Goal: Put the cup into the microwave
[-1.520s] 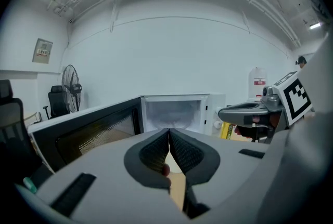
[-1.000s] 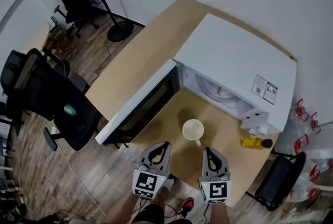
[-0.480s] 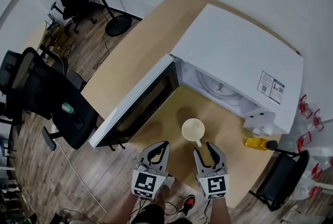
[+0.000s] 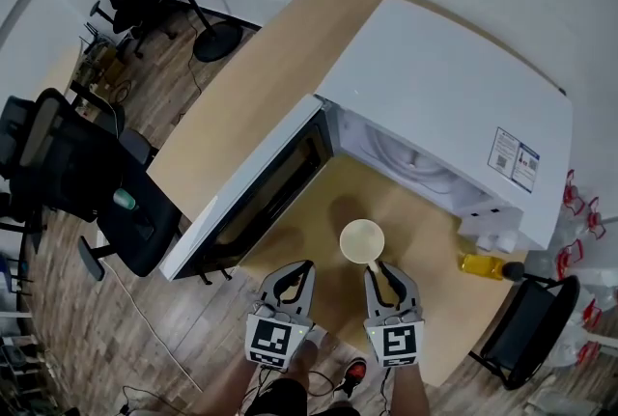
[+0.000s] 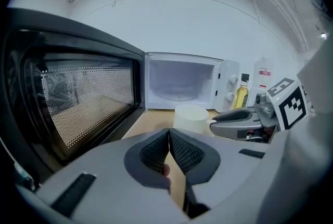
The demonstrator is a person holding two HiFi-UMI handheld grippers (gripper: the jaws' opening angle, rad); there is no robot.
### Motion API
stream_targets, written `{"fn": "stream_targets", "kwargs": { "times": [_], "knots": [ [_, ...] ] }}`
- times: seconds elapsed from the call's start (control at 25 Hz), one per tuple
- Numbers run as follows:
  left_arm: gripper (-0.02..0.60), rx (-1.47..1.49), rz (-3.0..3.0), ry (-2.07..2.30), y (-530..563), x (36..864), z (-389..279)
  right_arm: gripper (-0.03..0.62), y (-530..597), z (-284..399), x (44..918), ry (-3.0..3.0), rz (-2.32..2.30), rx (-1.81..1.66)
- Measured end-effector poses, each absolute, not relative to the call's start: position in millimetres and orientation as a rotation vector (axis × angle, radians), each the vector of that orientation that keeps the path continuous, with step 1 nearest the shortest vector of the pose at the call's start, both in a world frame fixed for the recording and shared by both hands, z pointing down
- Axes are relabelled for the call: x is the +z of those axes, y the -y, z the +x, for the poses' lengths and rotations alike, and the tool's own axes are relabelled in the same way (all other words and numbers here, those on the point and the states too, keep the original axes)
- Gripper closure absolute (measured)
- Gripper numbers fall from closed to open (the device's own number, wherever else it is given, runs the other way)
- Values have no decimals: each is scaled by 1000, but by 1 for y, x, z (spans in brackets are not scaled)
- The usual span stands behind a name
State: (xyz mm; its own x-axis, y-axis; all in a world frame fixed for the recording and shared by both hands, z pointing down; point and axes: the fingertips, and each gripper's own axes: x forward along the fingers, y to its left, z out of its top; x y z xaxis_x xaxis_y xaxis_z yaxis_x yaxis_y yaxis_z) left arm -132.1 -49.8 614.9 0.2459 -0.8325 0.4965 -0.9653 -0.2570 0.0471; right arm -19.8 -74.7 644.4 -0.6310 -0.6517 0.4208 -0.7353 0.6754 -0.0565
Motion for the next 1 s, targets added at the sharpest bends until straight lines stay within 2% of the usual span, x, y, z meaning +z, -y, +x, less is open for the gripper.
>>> {"fn": "stream_targets", "kwargs": {
  "times": [0.08,0.48,1.0],
  "knots": [
    [557,537,2182,1655,50,615,-134,539,74,-20,645,2515,1093,301],
    [558,527,2203,1651,52,609,-137,545,76,-23,639,2501,1143,261],
    [558,480,2280,1690,56,553,-144,545,77,-11,587,2533,1241,228]
  ]
}}
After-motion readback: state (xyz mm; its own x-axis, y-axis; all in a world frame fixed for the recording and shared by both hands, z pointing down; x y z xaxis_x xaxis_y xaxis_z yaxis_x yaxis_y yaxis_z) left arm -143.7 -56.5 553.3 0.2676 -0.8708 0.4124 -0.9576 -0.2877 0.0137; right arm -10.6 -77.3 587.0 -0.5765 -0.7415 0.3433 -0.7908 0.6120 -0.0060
